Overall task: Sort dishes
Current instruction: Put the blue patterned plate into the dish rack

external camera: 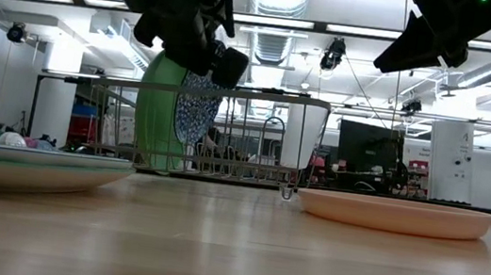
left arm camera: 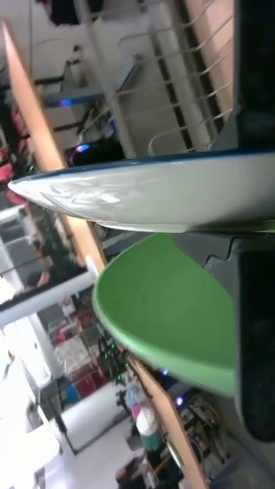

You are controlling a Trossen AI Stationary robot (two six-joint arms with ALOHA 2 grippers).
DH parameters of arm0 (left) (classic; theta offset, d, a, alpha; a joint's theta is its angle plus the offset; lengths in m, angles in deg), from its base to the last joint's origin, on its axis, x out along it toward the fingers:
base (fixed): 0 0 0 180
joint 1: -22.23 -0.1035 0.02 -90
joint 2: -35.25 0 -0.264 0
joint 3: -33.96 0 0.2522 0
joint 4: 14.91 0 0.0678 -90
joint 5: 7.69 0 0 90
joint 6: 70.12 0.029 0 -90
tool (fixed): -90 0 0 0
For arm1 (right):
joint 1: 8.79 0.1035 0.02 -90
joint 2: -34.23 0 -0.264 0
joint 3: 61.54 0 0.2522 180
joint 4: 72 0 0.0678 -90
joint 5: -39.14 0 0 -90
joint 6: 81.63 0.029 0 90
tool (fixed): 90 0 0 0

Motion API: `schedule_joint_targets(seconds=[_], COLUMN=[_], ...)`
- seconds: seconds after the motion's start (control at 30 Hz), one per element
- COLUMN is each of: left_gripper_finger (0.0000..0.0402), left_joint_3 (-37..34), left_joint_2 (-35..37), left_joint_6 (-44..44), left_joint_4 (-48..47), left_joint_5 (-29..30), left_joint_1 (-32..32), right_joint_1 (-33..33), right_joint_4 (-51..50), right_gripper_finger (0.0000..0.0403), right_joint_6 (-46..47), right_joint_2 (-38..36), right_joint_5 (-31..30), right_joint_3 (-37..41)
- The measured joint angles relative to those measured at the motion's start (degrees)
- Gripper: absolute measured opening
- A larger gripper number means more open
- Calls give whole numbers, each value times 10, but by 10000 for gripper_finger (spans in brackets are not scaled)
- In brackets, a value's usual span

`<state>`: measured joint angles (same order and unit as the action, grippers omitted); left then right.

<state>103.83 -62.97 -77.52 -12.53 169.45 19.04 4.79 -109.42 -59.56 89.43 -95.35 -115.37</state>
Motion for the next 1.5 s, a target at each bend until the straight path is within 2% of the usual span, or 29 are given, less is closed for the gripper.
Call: schedule_joint_targets(seconds=[0.13,0.33,0.43,0.67,1.03,1.23,1.5], left_gripper_finger=[24,24,26,35,81,108,133], left_joint_3=[0,0,0,0,3,30,99], left_joint_2=[0,0,0,-1,-1,-1,0], left_joint_6=[-25,-161,-201,-255,-308,-309,-307], left_joint_4=[-42,-156,-193,-207,-202,-208,-313], left_joint_5=[-36,-73,-88,-108,-127,-133,-133], left_joint_1=[-2,-10,-14,-17,-17,-17,-18], right_joint_1=[0,0,0,0,0,0,0], right_joint_4=[0,0,0,0,0,4,27], right_gripper_finger=[135,143,147,144,151,157,126], right_joint_6=[0,0,0,0,4,-22,-74], right_joint_2=[0,0,0,0,0,0,18], right_joint_5=[1,3,11,12,16,51,148], right_joint_3=[0,0,0,0,0,0,0])
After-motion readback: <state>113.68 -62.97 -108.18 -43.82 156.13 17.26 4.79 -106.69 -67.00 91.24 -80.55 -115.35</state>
